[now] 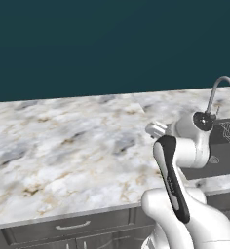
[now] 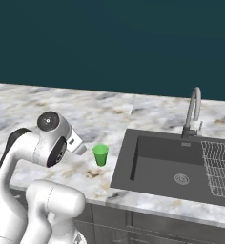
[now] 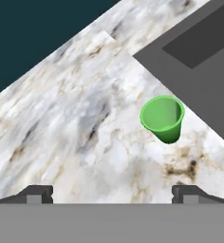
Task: Pick the cup and bowl from the counter and place them on the counter next to the sink.
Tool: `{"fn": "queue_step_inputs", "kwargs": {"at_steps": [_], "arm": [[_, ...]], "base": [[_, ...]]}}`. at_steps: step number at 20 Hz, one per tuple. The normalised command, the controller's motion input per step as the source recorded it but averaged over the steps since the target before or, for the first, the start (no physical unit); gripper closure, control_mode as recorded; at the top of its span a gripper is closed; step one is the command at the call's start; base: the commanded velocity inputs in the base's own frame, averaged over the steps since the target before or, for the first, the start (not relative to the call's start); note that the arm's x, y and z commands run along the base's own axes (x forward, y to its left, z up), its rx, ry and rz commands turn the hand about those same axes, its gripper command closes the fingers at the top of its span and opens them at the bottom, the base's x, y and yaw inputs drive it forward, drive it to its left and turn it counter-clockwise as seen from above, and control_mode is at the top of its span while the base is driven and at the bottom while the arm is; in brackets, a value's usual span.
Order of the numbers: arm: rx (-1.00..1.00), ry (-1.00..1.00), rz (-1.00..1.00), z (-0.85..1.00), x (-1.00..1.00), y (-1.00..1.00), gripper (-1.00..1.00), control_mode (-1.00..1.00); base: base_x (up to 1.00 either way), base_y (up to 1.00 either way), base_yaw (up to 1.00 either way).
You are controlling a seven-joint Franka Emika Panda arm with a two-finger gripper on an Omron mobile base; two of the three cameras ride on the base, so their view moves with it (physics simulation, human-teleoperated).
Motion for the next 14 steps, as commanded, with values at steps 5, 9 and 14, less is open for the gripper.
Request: {"fn": "queue_step_inputs", "kwargs": {"at_steps": [5, 9, 14], "arm": [[0.00, 0.00, 0.00, 0.00, 0.00, 0.00, -1.00, -1.00], [0.00, 0.00, 0.00, 0.00, 0.00, 0.00, -1.00, -1.00], [0.00, 0.00, 0.00, 0.00, 0.00, 0.00, -1.00, 1.00]], "base": [[0.00, 0.00, 0.00], [0.00, 0.00, 0.00], [-0.12, 0.03, 0.00]]}}
